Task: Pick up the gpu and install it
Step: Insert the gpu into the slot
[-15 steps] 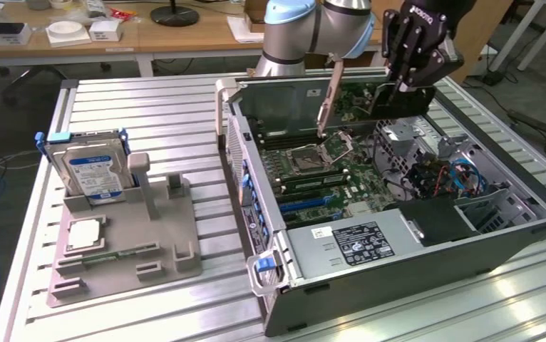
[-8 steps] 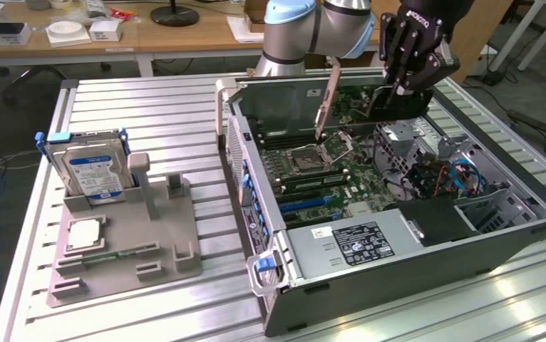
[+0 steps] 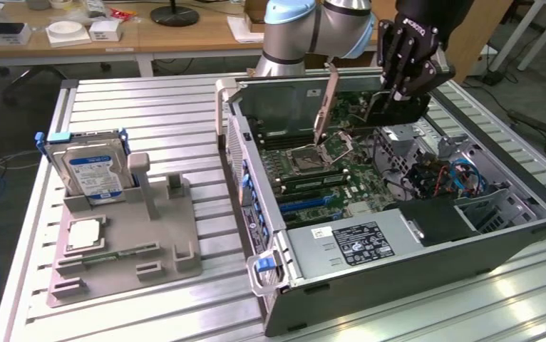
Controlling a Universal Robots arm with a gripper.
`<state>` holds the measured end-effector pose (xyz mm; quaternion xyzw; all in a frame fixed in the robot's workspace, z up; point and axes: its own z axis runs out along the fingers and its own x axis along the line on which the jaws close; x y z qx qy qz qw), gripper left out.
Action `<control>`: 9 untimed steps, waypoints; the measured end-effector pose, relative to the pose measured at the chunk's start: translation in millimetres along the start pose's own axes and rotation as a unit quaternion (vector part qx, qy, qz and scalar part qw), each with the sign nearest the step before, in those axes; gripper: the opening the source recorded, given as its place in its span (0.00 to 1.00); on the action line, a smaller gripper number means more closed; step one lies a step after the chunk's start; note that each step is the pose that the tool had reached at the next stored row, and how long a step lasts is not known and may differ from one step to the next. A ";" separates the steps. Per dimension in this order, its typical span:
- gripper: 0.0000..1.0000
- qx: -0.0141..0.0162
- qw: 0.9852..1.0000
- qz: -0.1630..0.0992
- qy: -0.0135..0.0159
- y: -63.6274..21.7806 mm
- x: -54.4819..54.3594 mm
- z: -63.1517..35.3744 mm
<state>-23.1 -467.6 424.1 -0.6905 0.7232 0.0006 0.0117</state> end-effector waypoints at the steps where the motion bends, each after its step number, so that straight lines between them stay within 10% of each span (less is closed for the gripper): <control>1: 0.26 0.000 1.000 0.000 0.000 0.0 0.0 1.0; 9: 0.26 0.000 1.000 0.000 0.000 0.1 -0.1 6.1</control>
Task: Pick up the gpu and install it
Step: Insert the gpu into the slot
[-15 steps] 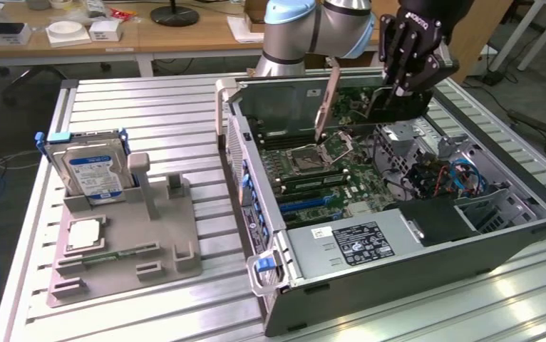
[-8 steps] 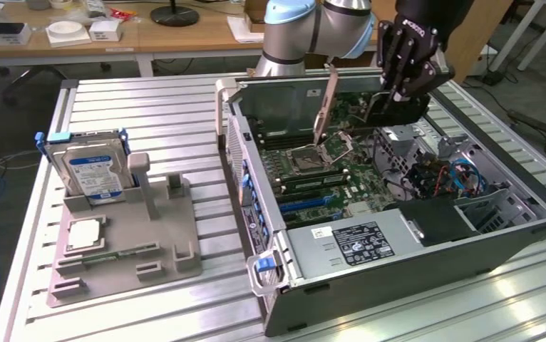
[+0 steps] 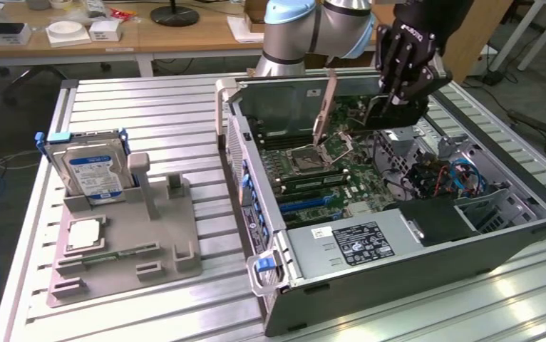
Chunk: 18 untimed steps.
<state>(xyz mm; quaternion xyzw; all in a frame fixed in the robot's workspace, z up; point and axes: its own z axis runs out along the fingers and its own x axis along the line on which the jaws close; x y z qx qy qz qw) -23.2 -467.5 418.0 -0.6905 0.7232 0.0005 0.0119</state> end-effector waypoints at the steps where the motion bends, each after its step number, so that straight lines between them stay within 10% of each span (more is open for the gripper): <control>1: 0.26 0.000 1.000 0.000 0.000 0.0 -0.1 0.8; 18: 0.26 0.000 1.000 -0.008 0.000 1.4 -10.0 11.3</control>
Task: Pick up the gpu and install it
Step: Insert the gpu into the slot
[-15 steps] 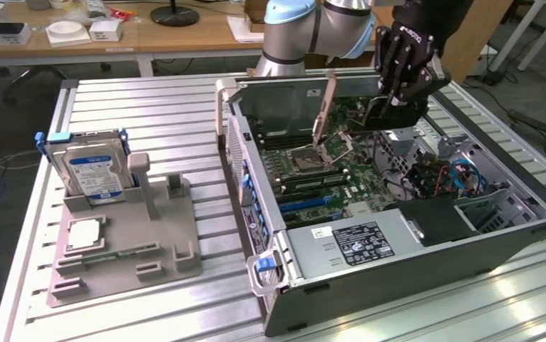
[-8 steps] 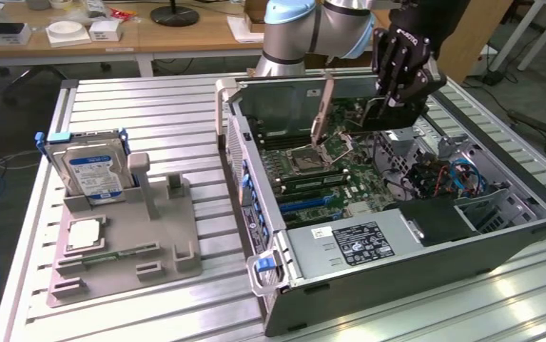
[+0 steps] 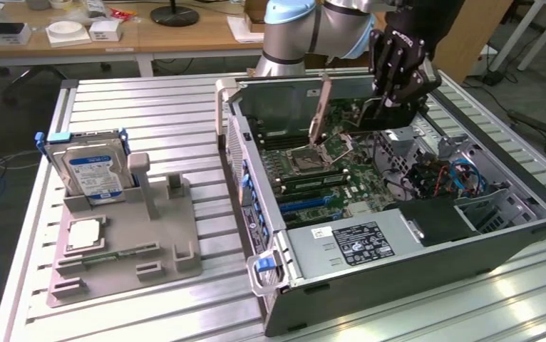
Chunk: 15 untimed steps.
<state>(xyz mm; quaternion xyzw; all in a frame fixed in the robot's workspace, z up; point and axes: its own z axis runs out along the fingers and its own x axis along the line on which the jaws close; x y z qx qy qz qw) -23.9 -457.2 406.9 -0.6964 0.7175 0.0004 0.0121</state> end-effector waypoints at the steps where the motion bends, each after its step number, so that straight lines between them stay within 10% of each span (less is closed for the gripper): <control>1: 0.26 0.001 1.000 -0.001 0.000 0.4 -0.3 0.8; 15: 0.26 0.004 1.000 -0.002 0.000 8.8 -0.8 13.1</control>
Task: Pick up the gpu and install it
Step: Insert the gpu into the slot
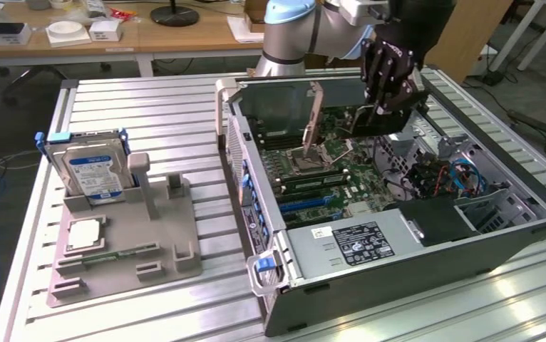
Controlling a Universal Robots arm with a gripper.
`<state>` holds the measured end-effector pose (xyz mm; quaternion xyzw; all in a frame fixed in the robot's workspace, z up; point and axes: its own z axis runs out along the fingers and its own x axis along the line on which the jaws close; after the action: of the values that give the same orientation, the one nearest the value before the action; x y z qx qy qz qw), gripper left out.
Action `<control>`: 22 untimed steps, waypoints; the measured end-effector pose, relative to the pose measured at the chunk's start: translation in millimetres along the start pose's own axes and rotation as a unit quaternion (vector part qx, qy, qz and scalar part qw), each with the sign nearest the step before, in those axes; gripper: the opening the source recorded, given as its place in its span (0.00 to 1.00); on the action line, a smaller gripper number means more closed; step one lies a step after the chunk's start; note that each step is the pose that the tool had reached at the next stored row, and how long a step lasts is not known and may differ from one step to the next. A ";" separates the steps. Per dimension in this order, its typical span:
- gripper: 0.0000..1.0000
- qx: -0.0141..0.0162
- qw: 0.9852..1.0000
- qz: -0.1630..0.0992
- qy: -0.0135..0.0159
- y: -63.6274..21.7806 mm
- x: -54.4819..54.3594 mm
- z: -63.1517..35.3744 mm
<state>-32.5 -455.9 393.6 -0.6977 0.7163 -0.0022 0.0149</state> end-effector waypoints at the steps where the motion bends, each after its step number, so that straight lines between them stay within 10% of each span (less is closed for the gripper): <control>1: 0.26 0.000 1.000 0.000 0.000 0.6 0.0 0.7; 22: 0.26 0.000 1.000 0.000 0.000 5.1 0.3 17.5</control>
<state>-37.2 -455.8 376.0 -0.6977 0.7163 -0.0022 0.0149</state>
